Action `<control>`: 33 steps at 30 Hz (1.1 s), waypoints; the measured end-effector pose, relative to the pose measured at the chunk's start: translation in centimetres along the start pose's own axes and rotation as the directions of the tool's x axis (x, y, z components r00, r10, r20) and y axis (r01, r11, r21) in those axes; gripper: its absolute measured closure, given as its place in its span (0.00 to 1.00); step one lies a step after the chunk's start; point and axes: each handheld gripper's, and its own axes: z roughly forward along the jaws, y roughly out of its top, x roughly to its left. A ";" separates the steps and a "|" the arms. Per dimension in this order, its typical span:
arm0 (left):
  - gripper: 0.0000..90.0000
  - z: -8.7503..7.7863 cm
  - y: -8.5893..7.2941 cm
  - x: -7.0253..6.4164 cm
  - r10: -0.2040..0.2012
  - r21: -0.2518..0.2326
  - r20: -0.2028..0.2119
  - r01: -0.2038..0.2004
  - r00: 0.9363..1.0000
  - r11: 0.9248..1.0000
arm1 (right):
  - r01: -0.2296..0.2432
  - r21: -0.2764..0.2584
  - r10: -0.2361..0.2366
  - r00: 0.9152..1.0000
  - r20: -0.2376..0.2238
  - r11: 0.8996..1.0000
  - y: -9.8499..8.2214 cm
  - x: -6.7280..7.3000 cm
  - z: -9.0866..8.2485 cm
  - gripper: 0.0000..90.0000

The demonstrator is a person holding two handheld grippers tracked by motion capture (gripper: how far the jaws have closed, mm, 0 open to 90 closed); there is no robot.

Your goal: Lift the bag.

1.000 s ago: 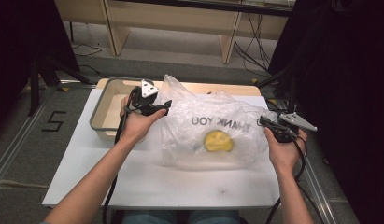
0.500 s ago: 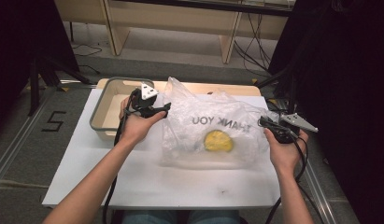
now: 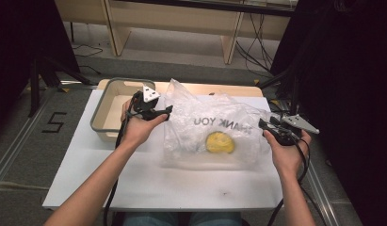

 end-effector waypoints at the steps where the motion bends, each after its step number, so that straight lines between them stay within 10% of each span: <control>1: 0.44 0.0 0.0 0.0 -0.001 0.000 -0.001 0.001 1.000 1.000 | 0.002 -0.003 -0.002 1.000 0.003 1.000 0.0 0.0 0.0 0.53; 13: 0.44 0.1 -0.4 0.2 -0.002 0.013 -0.005 0.002 1.000 1.000 | 0.009 -0.056 -0.009 1.000 0.000 0.998 -0.1 0.2 -0.1 0.34; 33: 0.44 -0.1 -1.0 0.1 -0.002 0.019 -0.001 0.002 1.000 1.000 | 0.023 -0.058 -0.023 1.000 0.003 0.998 -0.3 0.3 -0.5 0.34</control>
